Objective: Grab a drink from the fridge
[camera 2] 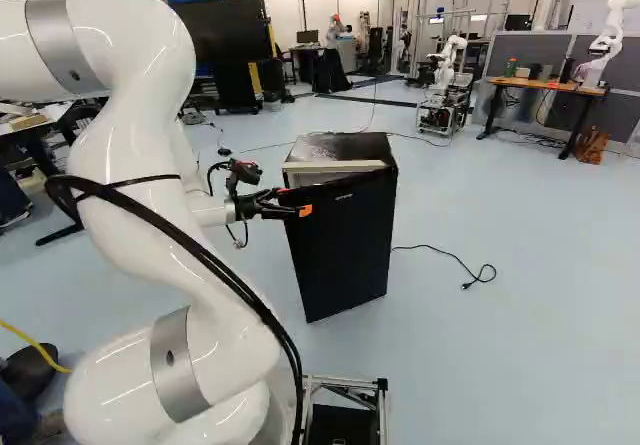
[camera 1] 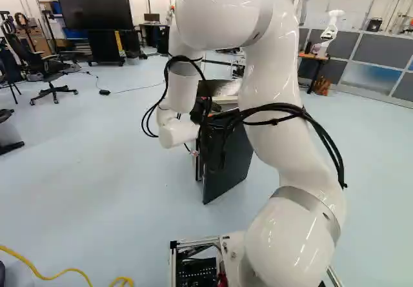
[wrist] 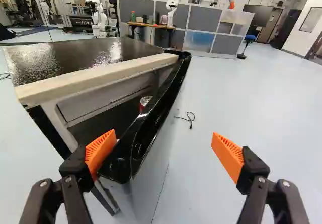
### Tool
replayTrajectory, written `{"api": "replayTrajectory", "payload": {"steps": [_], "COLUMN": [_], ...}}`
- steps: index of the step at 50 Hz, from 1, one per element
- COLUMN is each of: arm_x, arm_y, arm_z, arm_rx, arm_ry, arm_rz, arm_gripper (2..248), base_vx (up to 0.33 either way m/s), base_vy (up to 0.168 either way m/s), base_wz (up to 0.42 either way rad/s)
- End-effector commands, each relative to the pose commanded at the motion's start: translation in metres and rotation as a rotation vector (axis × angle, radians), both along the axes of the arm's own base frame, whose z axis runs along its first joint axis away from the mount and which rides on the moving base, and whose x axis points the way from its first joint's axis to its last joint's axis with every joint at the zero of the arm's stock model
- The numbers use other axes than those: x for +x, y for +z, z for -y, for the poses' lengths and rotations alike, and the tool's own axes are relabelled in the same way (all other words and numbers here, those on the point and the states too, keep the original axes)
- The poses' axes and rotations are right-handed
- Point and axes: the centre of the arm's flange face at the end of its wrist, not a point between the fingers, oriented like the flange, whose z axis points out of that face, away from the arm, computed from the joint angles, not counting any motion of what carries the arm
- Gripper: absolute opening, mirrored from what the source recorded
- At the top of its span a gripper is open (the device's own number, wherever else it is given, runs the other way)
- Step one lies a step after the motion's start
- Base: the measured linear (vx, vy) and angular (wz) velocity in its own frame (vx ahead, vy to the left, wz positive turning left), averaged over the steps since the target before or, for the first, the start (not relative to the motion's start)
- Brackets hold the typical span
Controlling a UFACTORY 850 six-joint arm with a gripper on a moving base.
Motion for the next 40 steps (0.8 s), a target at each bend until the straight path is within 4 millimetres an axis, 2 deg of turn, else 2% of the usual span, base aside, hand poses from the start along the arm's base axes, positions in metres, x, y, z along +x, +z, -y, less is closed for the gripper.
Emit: {"api": "replayTrajectory", "payload": {"steps": [12, 40], "arm_x": [-0.023, -0.093], "arm_y": [0.000, -0.001], "arm_z": [0.012, 0.027], "arm_rx": [-0.016, -0.063], "arm_ry": [-0.005, 0.041], "arm_rz": [-0.027, -0.097], "arm_gripper": [247, 247], "base_vx": [0.000, 0.000], "base_vy": [0.000, 0.000], "base_wz": [0.000, 0.000]}}
